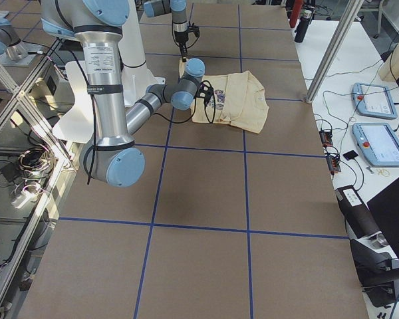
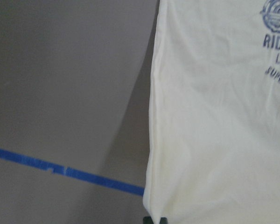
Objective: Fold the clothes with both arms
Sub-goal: 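Lift the hem with both grippers and carry it over toward the collar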
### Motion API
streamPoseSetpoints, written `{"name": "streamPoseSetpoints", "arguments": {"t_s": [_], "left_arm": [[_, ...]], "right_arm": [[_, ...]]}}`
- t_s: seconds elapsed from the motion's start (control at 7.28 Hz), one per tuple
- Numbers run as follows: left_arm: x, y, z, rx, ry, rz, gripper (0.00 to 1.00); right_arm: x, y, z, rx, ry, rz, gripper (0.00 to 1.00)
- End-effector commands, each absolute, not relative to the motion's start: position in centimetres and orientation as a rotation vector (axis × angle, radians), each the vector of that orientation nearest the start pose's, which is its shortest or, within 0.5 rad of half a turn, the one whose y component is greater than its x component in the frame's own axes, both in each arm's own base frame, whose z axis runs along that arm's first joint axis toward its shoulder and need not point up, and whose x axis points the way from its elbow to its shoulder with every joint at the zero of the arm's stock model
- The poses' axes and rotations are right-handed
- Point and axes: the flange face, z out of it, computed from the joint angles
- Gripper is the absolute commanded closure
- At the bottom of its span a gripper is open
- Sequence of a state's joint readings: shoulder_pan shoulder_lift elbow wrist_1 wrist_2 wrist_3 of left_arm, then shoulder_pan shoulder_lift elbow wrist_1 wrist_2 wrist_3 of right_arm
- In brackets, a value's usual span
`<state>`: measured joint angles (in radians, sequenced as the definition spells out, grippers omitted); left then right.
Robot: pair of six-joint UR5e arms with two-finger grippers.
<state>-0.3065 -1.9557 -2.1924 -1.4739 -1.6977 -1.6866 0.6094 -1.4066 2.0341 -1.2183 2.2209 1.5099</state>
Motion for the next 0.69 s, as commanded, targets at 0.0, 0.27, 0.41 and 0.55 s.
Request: {"name": "streamPoseSetpoints", "arguments": {"t_s": [0.0, 0.27, 0.41, 0.55], "left_arm": [[40.0, -33.9, 19.5, 0.049, 0.948, -0.346, 1.00], [38.0, -39.4, 19.0, 0.127, 0.941, -0.390, 1.00], [36.1, -42.6, 18.3, 0.136, 0.984, -0.427, 1.00], [35.6, -44.8, 18.9, 0.148, 1.017, -0.429, 1.00]], "right_arm": [[-37.2, -41.6, 28.9, -0.184, -1.119, 0.245, 1.00], [-34.3, -45.2, 28.2, -0.131, -1.134, 0.296, 1.00], [-33.6, -46.4, 27.9, -0.113, -1.139, 0.309, 1.00], [-32.4, -48.0, 28.1, -0.095, -1.136, 0.341, 1.00]]}}
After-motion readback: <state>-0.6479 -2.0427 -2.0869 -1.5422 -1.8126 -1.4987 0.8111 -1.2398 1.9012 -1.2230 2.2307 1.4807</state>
